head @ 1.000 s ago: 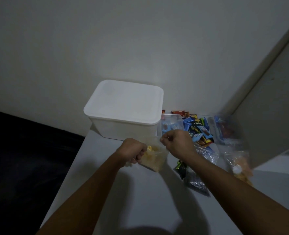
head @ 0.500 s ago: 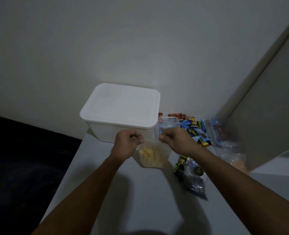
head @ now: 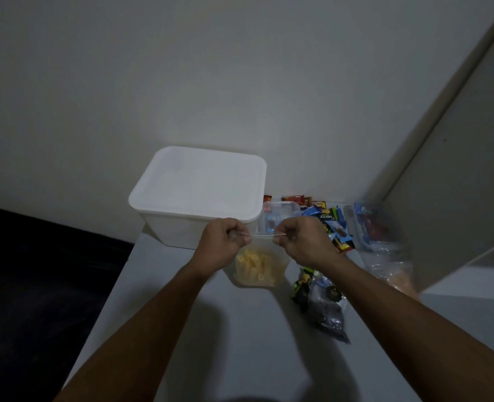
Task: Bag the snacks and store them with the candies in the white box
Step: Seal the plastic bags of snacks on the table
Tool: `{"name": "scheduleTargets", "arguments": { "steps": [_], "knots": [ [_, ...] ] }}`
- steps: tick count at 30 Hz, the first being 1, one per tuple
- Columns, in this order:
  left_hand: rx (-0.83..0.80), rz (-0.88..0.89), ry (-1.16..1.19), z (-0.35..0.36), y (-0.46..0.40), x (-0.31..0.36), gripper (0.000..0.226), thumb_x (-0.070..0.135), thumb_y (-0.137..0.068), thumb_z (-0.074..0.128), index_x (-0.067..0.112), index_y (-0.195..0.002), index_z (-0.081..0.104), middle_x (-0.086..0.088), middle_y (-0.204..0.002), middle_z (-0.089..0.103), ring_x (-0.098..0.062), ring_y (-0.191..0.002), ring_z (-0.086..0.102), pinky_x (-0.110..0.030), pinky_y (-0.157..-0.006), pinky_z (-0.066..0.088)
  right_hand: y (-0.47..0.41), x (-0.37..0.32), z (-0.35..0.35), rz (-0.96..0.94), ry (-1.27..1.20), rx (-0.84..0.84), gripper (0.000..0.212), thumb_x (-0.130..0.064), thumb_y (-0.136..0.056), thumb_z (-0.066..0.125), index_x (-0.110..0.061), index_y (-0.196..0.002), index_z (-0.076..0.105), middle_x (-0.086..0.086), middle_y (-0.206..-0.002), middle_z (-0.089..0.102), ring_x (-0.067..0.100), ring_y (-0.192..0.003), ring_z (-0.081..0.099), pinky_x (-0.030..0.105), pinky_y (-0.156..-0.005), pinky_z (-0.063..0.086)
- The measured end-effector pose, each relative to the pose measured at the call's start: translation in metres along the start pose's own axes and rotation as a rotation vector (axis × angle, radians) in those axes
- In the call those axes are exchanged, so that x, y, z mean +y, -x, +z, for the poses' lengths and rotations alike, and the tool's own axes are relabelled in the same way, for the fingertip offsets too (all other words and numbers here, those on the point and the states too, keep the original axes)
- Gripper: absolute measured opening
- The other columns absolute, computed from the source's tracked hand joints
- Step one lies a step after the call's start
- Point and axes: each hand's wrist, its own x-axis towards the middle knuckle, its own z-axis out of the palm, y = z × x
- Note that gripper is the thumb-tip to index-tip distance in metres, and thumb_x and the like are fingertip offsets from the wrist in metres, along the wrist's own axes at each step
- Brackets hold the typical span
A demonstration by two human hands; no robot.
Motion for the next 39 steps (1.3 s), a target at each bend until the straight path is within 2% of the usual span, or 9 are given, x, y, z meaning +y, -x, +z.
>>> {"name": "scheduleTargets", "arguments": {
  "steps": [5,9,14,17,21,26,30,34,39],
  "knots": [
    [0.077,0.018,-0.072,0.004,-0.001,0.01,0.007,0.011,-0.078,0.076,0.013,-0.083,0.071,0.007,-0.079,0.059,-0.002,-0.072,0.052,-0.013,-0.059,0.036,0.001,-0.002,0.0,0.0,-0.04,-0.048,0.005,-0.02,-0.084,0.07,-0.017,-0.088,0.068,0.001,-0.086,0.069,0.016,-0.083,0.063,0.034,-0.078,0.053],
    [0.044,0.014,-0.056,0.008,-0.002,0.014,0.009,0.013,-0.079,0.075,0.014,-0.087,0.072,0.002,-0.085,0.064,-0.004,-0.074,0.055,-0.015,-0.06,0.039,0.001,-0.001,0.001,0.013,-0.022,0.006,0.001,-0.017,-0.085,0.069,-0.017,-0.085,0.069,0.0,-0.082,0.069,0.016,-0.079,0.063,0.031,-0.075,0.051],
    [0.047,0.044,-0.063,0.008,-0.002,0.016,0.007,0.014,-0.079,0.076,0.016,-0.084,0.071,0.004,-0.084,0.062,-0.003,-0.074,0.054,-0.013,-0.06,0.036,-0.001,0.001,0.0,0.003,-0.025,-0.04,0.005,-0.02,-0.087,0.066,-0.023,-0.084,0.064,-0.002,-0.084,0.067,0.016,-0.081,0.061,0.035,-0.076,0.053],
    [0.057,0.058,-0.056,0.011,-0.001,0.019,0.007,0.014,-0.079,0.075,0.017,-0.082,0.069,0.006,-0.083,0.06,-0.004,-0.075,0.055,-0.014,-0.06,0.036,-0.001,-0.003,0.0,-0.033,-0.039,-0.067,0.002,-0.02,-0.087,0.066,-0.021,-0.086,0.065,-0.001,-0.085,0.066,0.015,-0.082,0.06,0.031,-0.075,0.049],
    [0.021,0.052,-0.015,0.011,-0.001,0.022,0.009,0.014,-0.079,0.075,0.012,-0.087,0.073,0.004,-0.08,0.066,-0.003,-0.073,0.056,-0.012,-0.06,0.039,-0.001,-0.002,0.0,-0.017,-0.004,0.006,0.003,-0.017,-0.087,0.066,-0.017,-0.086,0.068,-0.001,-0.081,0.066,0.014,-0.078,0.059,0.026,-0.068,0.042],
    [0.08,0.005,0.026,0.005,-0.003,0.02,0.006,0.01,-0.077,0.078,0.012,-0.082,0.075,0.006,-0.074,0.067,-0.003,-0.07,0.058,-0.014,-0.061,0.04,-0.001,-0.003,-0.001,0.018,0.002,-0.013,0.005,-0.02,-0.088,0.066,-0.024,-0.085,0.064,-0.005,-0.084,0.065,0.013,-0.081,0.06,0.028,-0.072,0.046],
    [0.091,0.018,-0.017,0.009,-0.003,0.023,0.008,0.01,-0.074,0.08,0.011,-0.081,0.076,0.003,-0.074,0.069,-0.002,-0.068,0.059,-0.005,-0.057,0.04,-0.003,-0.006,0.002,-0.03,0.042,0.007,0.003,-0.021,-0.085,0.068,-0.021,-0.086,0.071,-0.003,-0.084,0.069,0.014,-0.081,0.061,0.029,-0.073,0.048],
    [0.066,-0.005,0.038,0.009,-0.002,0.025,0.011,0.013,-0.074,0.08,0.011,-0.084,0.077,0.004,-0.076,0.07,-0.006,-0.072,0.062,-0.015,-0.063,0.045,-0.004,-0.005,0.002,-0.01,0.039,0.056,0.007,-0.016,-0.086,0.067,-0.018,-0.089,0.073,-0.001,-0.085,0.071,0.012,-0.081,0.062,0.025,-0.072,0.043],
    [0.096,0.033,-0.025,0.008,-0.003,0.026,0.009,0.01,-0.073,0.081,0.009,-0.081,0.077,0.008,-0.069,0.065,-0.001,-0.064,0.057,-0.01,-0.058,0.039,-0.005,-0.006,0.004,-0.059,0.058,0.016,0.009,-0.023,-0.085,0.067,-0.021,-0.093,0.073,-0.003,-0.087,0.072,0.015,-0.084,0.064,0.036,-0.079,0.054]
  ]
}}
